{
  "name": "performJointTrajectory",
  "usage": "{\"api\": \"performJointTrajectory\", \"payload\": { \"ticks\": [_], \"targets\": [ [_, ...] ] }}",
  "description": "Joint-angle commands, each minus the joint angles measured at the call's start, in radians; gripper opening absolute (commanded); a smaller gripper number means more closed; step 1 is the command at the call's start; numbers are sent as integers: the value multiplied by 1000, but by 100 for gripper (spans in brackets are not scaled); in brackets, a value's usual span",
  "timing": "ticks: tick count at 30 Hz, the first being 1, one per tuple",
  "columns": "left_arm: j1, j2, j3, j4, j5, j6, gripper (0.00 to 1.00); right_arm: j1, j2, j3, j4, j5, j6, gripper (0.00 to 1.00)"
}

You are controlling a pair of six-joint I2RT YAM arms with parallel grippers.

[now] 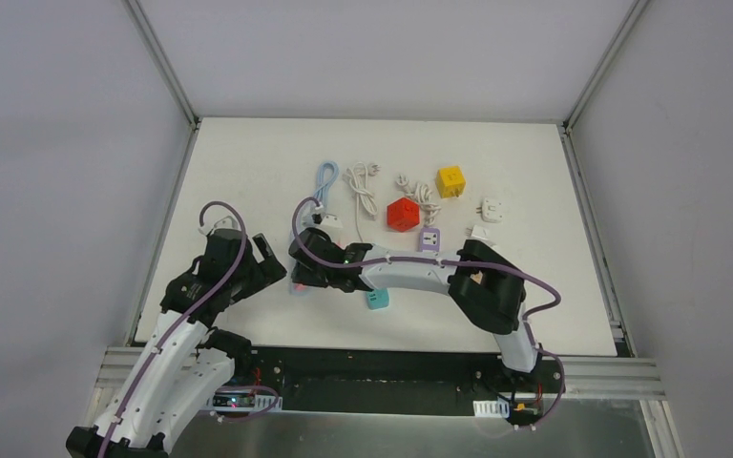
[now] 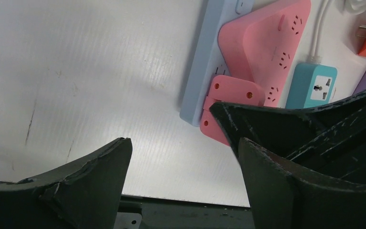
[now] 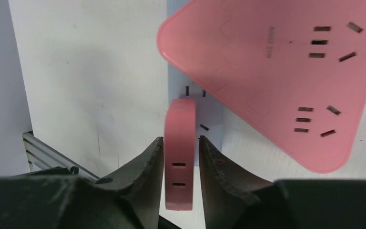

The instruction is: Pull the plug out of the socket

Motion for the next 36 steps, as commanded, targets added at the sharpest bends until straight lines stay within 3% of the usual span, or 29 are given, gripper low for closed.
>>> {"api": "performJointTrajectory", "payload": {
  "ticks": [1,7,14,17,21,23,28,33,36],
  "targets": [
    [0,0,19,-36,-36,5,85,-33,-47,-48,3,9,30,29],
    [0,-26,-61,73,71,-51,84,-59,-127,-154,42,-47,-22,4],
    [0,33,-158,245,218,-80,83,-65,-203,-236,24,-156,-93,0],
    [0,75,-187,336,278,-75,81,-64,-225,-267,24,-181,-107,6],
    [0,104,-219,421,307,-77,79,-64,-227,-272,27,-198,-124,30],
    [0,116,-225,442,301,-81,79,-64,-226,-268,27,-195,-129,36],
    [0,163,-230,470,299,-85,77,-64,-230,-258,6,-170,-138,39],
    [0,205,-241,506,294,-92,71,-64,-228,-254,11,-178,-150,35],
    [-1,248,-229,516,309,-88,70,-66,-227,-252,22,-178,-154,39]
  ]
}}
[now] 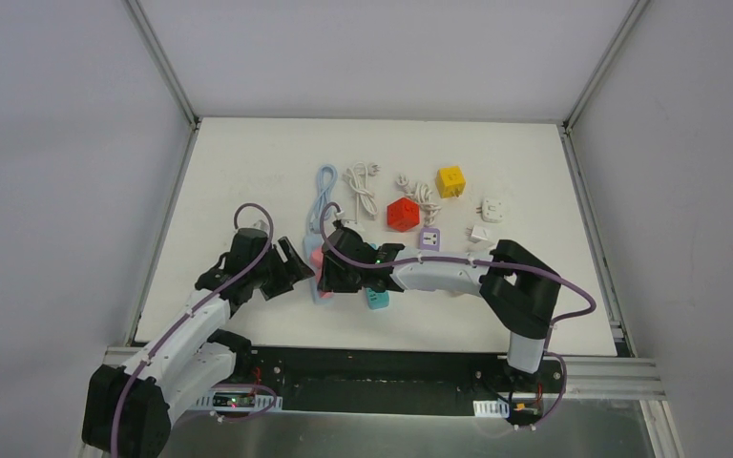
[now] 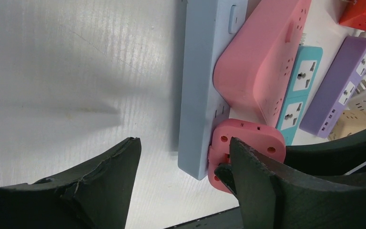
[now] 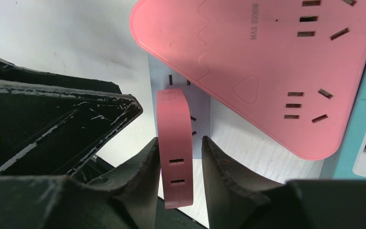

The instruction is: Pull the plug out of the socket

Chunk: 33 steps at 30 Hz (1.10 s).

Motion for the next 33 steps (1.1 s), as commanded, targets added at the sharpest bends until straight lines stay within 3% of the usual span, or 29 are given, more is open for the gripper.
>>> {"api": "performJointTrajectory", "payload": {
  "ticks": [1,8,18,26,30,33],
  "targets": [
    [0,54,12,48,35,-5,69,2,-43,15,1,1,-26,40],
    [0,121,36,54,24,1,57,-11,-39,27,6,-2,-27,33],
    [0,126,45,71,-32,-3,53,-27,-24,34,11,-25,-30,25],
    [0,177,36,123,8,9,54,-32,-22,46,15,-54,-31,1],
    [0,206,33,119,6,12,53,-42,-27,33,46,-119,-23,0],
    [0,211,33,70,-39,22,46,-54,-47,10,90,-172,-13,0]
  ]
}}
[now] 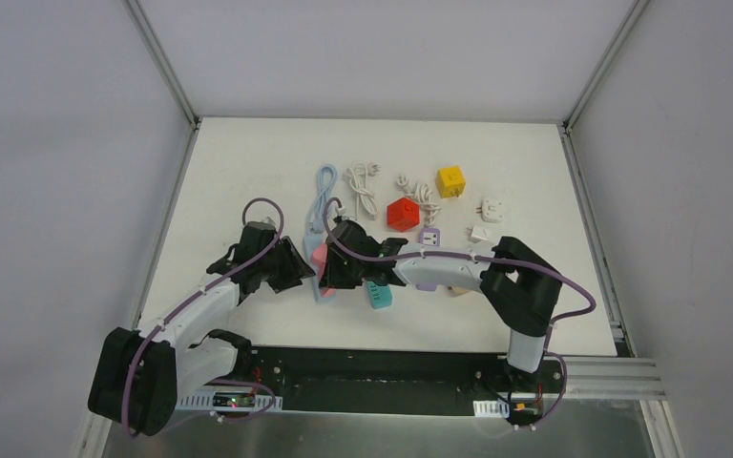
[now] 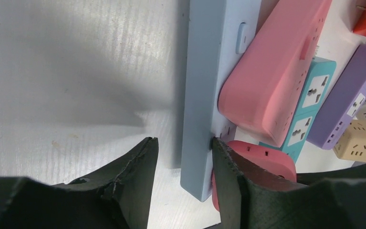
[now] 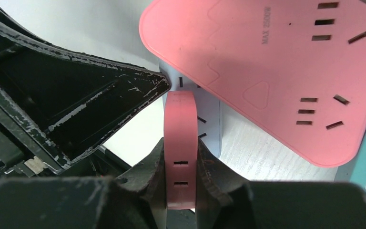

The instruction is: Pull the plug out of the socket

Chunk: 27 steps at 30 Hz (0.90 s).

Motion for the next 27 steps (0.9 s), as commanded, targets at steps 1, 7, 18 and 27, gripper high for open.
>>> {"api": "performJointTrajectory", "payload": {
  "ticks": [1,7,18,27],
  "targets": [
    [0,14,13,-52,-51,32,44,-22,-53,-1,90,-100,15,0],
    [0,12,-17,-78,-75,42,39,-46,-60,-39,197,-176,56,0],
    [0,38,-70,-85,-80,40,34,25,30,168,-96,76,-56,0],
    [0,57,-111,-58,-71,18,30,34,30,210,-141,59,-68,0]
  ]
}}
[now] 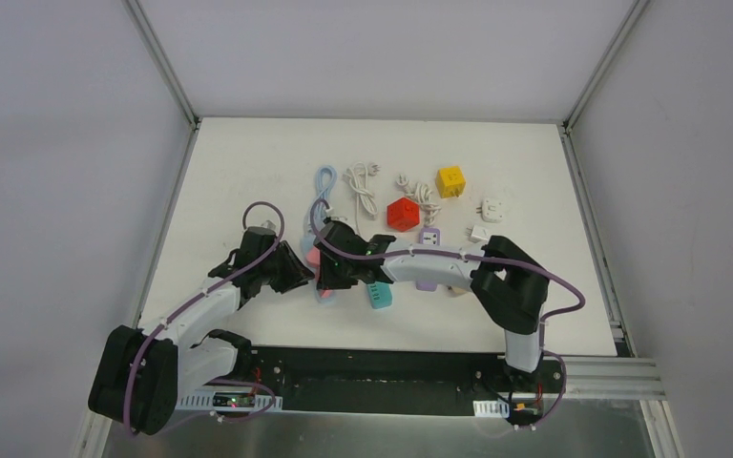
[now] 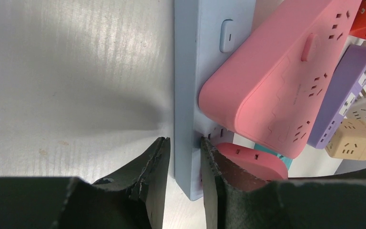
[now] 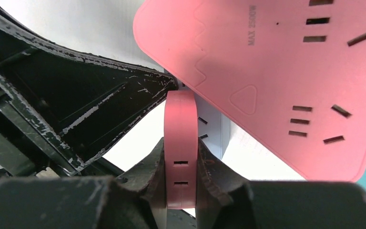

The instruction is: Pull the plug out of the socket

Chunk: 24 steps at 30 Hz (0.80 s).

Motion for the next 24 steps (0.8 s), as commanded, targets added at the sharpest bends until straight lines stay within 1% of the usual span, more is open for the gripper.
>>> {"api": "performJointTrajectory", "payload": {
  "ticks": [1,4,7,11,15,20,24],
  "targets": [
    [-1,47,-63,-105,-59,22,29,22,-13,127,-68,74,-33,0],
    [0,53,-64,-110,-65,22,28,34,13,168,-121,108,-42,0],
    [0,55,-69,-111,-70,23,26,30,-24,144,-88,102,-44,0],
    [-1,54,-75,-111,-73,22,23,-6,-88,80,4,15,-18,0],
    [0,52,-77,-113,-78,22,22,-10,-85,45,67,-19,5,0],
    [-1,53,-79,-113,-81,22,21,0,-51,52,38,15,14,0],
    [-1,44,-84,-106,-82,23,20,-14,-107,20,82,10,25,0]
  ]
}}
